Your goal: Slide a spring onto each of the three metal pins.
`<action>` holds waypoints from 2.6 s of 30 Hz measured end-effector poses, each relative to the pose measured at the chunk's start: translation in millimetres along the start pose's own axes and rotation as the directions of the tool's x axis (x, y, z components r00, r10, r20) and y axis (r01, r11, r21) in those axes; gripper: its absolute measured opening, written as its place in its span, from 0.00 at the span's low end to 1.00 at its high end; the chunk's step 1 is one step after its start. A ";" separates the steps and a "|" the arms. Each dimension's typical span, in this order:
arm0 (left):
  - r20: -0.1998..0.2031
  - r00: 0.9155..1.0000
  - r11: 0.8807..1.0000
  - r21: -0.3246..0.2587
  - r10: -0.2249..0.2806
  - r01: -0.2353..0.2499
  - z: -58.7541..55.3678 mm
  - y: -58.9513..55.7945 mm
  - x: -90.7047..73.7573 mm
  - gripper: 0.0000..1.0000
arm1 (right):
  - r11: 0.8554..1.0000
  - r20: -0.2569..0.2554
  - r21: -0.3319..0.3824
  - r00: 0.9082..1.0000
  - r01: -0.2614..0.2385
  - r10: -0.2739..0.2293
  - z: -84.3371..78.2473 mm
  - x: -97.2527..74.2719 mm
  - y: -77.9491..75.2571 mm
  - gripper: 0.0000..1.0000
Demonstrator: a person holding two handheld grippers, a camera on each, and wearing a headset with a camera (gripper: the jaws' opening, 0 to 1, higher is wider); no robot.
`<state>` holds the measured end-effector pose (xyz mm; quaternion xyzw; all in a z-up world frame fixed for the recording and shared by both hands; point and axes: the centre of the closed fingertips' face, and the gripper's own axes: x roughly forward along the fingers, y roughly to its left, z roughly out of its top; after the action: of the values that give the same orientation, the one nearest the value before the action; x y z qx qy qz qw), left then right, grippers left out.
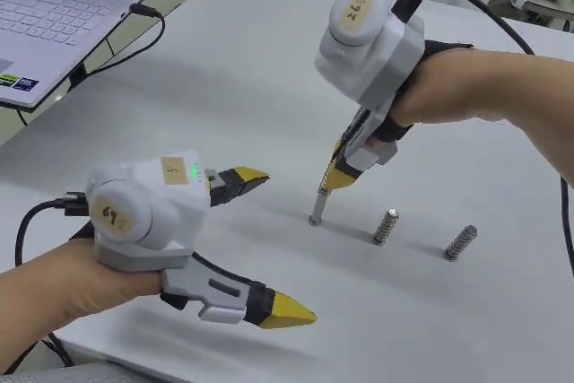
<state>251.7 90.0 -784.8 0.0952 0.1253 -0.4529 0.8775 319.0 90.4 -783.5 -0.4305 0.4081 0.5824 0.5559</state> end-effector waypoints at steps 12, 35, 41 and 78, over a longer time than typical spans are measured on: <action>-0.003 1.000 1.000 -0.003 -0.005 0.005 -1.2 -1.2 0.2 0.98 | 1.000 -0.028 0.003 1.000 -0.008 0.008 -4.6 16.9 -1.5 0.08; -0.014 1.000 1.000 -0.004 -0.009 0.009 -3.1 -3.3 1.8 0.96 | 0.999 -0.055 0.026 0.998 -0.026 0.028 -15.8 45.7 4.0 0.08; -0.018 1.000 1.000 -0.006 -0.010 0.010 -3.9 -3.7 1.8 0.96 | 0.999 -0.055 0.034 0.998 -0.026 0.028 -16.5 48.8 5.1 0.08; -0.036 0.999 1.000 -0.015 -0.017 0.017 -7.7 -6.1 1.9 0.96 | 0.999 -0.002 0.048 1.000 0.016 -0.016 -33.4 36.1 2.5 0.30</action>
<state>246.7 87.2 -793.0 0.0957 0.1454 -0.4576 0.8720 317.7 69.1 -827.9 -0.4208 0.4191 0.5676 0.5702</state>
